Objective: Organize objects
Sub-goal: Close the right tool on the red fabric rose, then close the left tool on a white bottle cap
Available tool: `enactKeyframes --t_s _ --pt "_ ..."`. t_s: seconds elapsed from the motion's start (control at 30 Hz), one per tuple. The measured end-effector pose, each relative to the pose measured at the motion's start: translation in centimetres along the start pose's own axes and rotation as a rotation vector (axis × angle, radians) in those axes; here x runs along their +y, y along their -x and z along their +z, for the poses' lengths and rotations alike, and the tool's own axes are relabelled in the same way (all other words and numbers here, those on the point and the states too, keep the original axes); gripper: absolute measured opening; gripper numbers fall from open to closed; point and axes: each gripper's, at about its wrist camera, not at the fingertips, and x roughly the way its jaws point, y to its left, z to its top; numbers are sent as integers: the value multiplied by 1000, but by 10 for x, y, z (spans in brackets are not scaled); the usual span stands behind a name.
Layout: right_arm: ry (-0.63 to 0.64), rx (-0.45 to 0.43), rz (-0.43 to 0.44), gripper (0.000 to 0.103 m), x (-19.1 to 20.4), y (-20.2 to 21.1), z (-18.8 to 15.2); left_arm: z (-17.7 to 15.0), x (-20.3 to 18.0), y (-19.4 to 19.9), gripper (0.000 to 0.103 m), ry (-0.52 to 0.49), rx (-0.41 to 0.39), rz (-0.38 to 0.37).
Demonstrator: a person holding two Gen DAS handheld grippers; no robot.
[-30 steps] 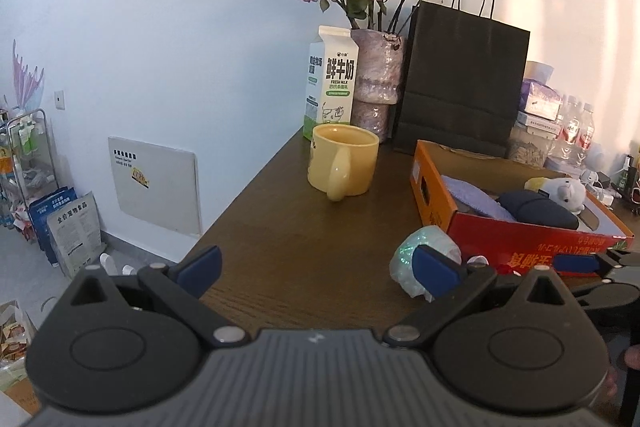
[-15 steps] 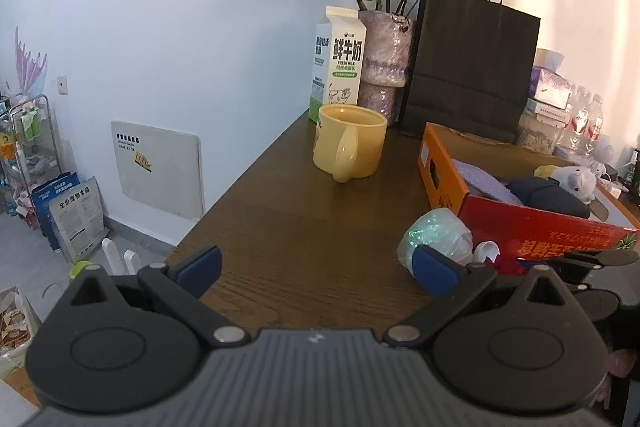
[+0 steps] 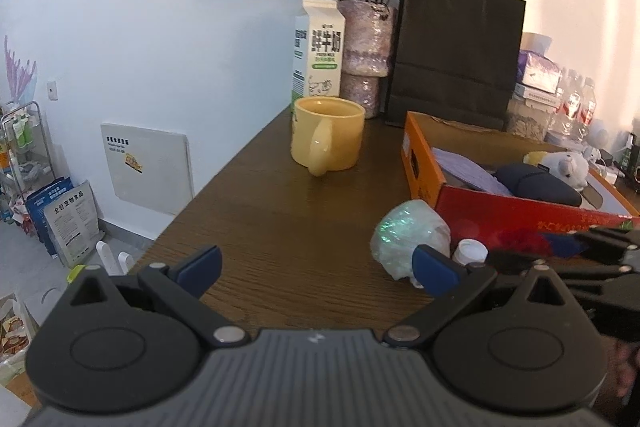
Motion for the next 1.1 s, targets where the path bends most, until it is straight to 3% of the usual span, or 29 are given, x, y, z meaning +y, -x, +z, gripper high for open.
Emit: enactKeyframes --t_s 0.3,0.83,0.97,1.1 --pt "-46 -36 -61 43 -44 31 -16 0 -27 -21 103 -23 28 -12" --pt "-147 -51 -79 44 -88 43 -26 -3 -63 -50 103 -59 86 -31" --pt "-171 -59 -69 44 -93 45 -26 -7 -77 -45 103 -100 89 -97" --pt "-173 -63 -52 44 -93 45 -25 -17 -106 -43 103 -222 112 -189"
